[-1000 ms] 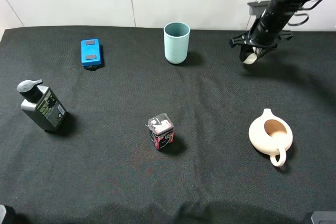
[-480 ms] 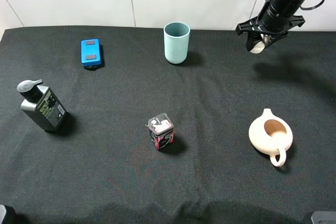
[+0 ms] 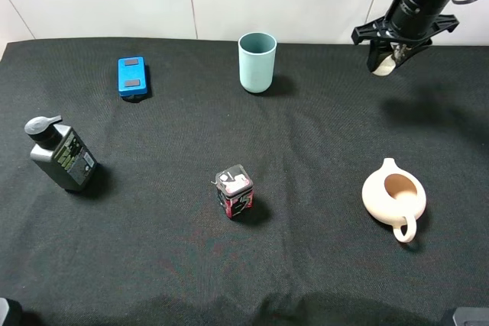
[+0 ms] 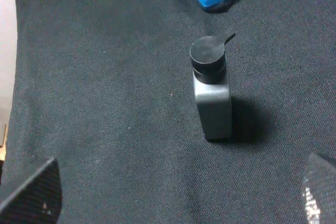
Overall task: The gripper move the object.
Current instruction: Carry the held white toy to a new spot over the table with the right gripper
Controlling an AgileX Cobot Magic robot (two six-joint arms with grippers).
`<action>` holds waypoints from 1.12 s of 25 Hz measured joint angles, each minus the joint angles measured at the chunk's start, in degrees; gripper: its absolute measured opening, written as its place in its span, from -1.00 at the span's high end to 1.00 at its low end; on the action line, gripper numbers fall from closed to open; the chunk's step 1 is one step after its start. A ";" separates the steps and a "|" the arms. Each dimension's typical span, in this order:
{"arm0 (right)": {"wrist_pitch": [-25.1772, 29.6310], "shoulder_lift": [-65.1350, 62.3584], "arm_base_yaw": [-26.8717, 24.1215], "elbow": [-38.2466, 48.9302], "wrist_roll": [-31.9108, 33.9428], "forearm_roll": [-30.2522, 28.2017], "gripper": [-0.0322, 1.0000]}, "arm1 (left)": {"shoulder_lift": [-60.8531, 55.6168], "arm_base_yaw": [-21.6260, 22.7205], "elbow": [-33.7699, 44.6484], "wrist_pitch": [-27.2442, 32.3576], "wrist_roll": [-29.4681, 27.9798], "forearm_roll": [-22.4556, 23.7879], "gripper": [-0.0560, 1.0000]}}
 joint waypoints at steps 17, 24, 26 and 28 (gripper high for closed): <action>12.74 -5.47 0.23 0.00 -0.15 5.09 0.32 | 0.00 0.00 0.00 0.00 0.00 0.00 -0.94; 14.75 -7.84 6.32 0.00 -0.22 4.45 0.32 | 0.00 0.00 0.00 0.00 0.00 0.00 -0.94; 14.85 -8.51 8.44 0.00 -0.10 4.39 0.32 | 0.00 0.00 0.00 0.00 0.00 0.00 -0.94; 14.85 -9.11 10.84 0.00 0.46 4.39 0.32 | 0.00 0.00 0.00 0.00 0.00 0.00 -0.94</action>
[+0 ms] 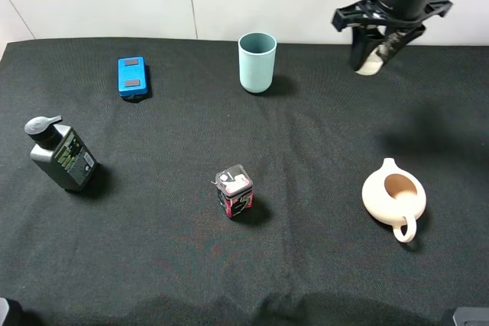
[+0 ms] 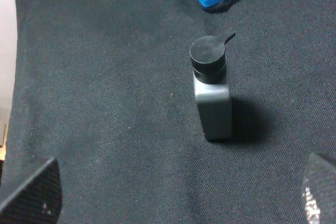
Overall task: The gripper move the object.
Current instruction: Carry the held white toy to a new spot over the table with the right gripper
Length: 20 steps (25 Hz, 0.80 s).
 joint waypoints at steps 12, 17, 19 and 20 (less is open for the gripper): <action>-1.57 -0.24 14.74 0.00 5.65 -0.24 0.32 | 0.00 0.00 0.00 0.00 0.00 0.00 -0.94; -4.11 -0.24 19.86 0.00 9.05 -1.10 0.32 | 0.00 0.00 0.00 0.00 0.00 0.00 -0.94; -5.00 -0.24 21.46 0.00 10.11 -1.22 0.32 | 0.00 0.00 0.00 0.00 0.00 0.00 -0.94; -5.48 -0.24 22.31 0.00 10.64 -1.24 0.32 | 0.00 0.00 0.00 0.00 0.00 0.00 -0.94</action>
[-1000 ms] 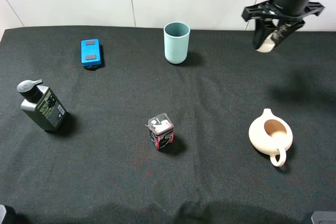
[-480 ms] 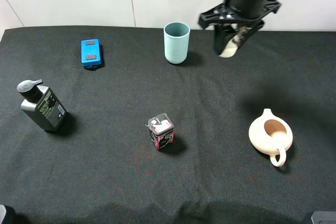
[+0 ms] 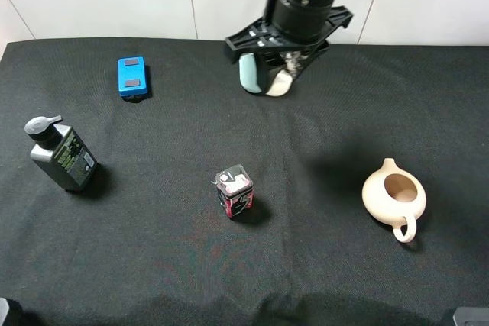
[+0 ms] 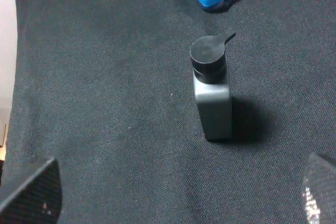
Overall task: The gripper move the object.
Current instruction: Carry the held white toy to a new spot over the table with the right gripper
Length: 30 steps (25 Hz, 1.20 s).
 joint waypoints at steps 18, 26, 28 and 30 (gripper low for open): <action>-8.12 1.89 11.09 0.00 6.50 -0.80 0.33 | 0.00 0.00 0.00 0.00 0.00 0.00 -0.94; -12.15 5.19 11.47 0.00 6.56 -0.35 0.33 | 0.00 0.00 0.00 0.00 0.00 0.00 -0.94; -12.75 6.29 11.47 0.00 6.56 -0.28 0.33 | 0.00 0.00 0.00 0.00 0.00 0.00 -0.94; -13.41 7.66 11.47 0.00 6.56 -0.24 0.33 | 0.00 0.00 0.00 0.00 0.00 0.00 -0.94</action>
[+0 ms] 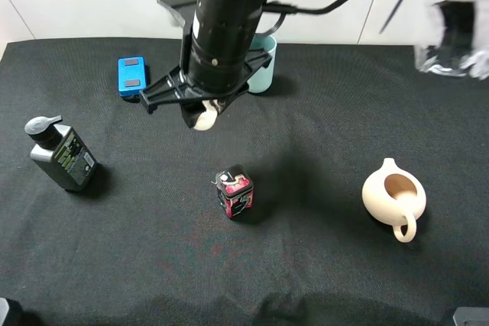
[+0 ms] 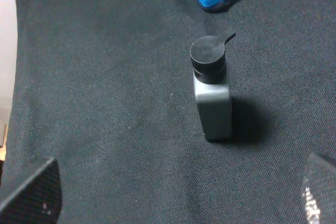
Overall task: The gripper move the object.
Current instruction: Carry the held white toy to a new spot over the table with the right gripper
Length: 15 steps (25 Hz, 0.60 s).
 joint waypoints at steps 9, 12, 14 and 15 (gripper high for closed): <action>-2.16 4.77 0.00 0.00 0.00 -0.45 0.33 | 0.00 0.00 0.00 0.00 0.00 0.00 -0.93; -2.42 6.22 0.00 0.05 0.00 -0.56 0.33 | 0.00 0.00 0.00 0.00 0.00 0.00 -0.93; -2.85 7.06 0.00 0.05 0.00 -0.69 0.33 | 0.00 0.00 0.00 0.00 0.00 0.00 -0.92; -3.23 7.42 0.00 0.05 0.00 -0.69 0.33 | 0.00 0.00 0.00 0.00 0.00 0.00 -0.92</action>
